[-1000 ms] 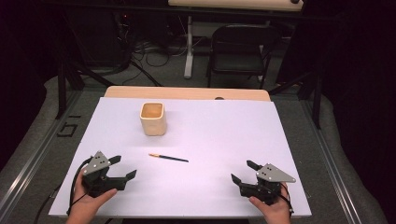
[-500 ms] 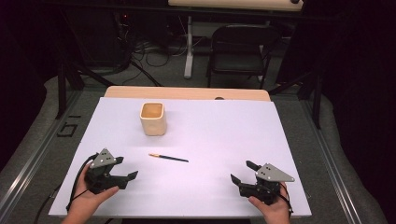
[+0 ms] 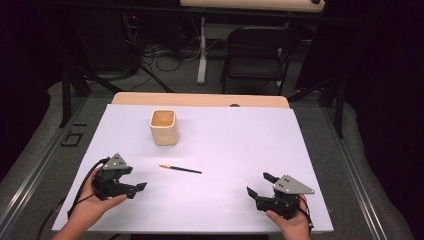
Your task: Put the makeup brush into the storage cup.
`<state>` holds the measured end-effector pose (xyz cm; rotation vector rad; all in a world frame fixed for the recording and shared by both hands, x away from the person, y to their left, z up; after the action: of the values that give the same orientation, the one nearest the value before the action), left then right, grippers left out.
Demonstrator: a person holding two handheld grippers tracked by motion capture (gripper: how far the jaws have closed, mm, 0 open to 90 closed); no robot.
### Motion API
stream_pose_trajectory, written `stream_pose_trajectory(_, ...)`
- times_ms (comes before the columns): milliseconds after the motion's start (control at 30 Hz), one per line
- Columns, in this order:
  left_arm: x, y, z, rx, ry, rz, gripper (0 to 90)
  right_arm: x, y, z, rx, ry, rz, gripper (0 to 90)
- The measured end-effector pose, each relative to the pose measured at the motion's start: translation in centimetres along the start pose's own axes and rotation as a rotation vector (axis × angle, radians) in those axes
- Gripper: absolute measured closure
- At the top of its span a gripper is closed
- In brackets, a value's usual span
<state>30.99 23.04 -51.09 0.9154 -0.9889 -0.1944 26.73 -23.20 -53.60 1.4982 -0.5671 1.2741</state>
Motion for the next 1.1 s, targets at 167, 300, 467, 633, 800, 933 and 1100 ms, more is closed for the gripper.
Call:
stream_pose_trajectory(167,0.4,-0.1,-0.5,-0.008,0.005,-0.061,23.2,0.0,0.0,0.1,0.001,0.000,-0.005,24.3)
stream_pose_trajectory(300,0.8,-0.2,-0.9,-0.004,0.007,-0.100,23.2,-0.1,0.0,0.1,0.002,-0.003,-0.002,24.4)
stream_pose_trajectory(467,1.5,-0.2,-1.4,-0.004,-0.002,-0.149,23.3,-0.1,-0.1,0.2,0.002,-0.004,-0.006,24.5)
stream_pose_trajectory(633,2.1,-0.3,-1.5,-0.021,-0.033,-0.206,24.7,-0.1,-0.1,0.2,0.001,-0.004,-0.007,24.6)
stream_pose_trajectory(800,2.7,-0.7,-1.5,-0.013,-0.062,-0.264,24.7,-0.1,-0.1,0.2,0.001,-0.006,-0.007,24.6)
stream_pose_trajectory(933,3.2,-1.2,-1.6,-0.019,-0.064,-0.281,25.0,-0.1,-0.1,0.2,0.002,-0.004,-0.007,24.6)
stream_pose_trajectory(1100,3.8,-2.0,-1.7,-0.026,-0.069,-0.305,25.3,-0.2,-0.1,0.2,0.003,-0.005,-0.008,24.6)
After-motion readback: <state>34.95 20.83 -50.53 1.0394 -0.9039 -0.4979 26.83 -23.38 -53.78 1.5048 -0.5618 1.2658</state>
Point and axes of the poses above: each handheld gripper's, and its own axes: y roughly backward along the jaws, x roughly out of its top, z roughly to its right, the point moved 2 cm from there along -y, roughly forward along the jaws, and after that the axes turned 14 degrees about -x, right-handed, at the moved point
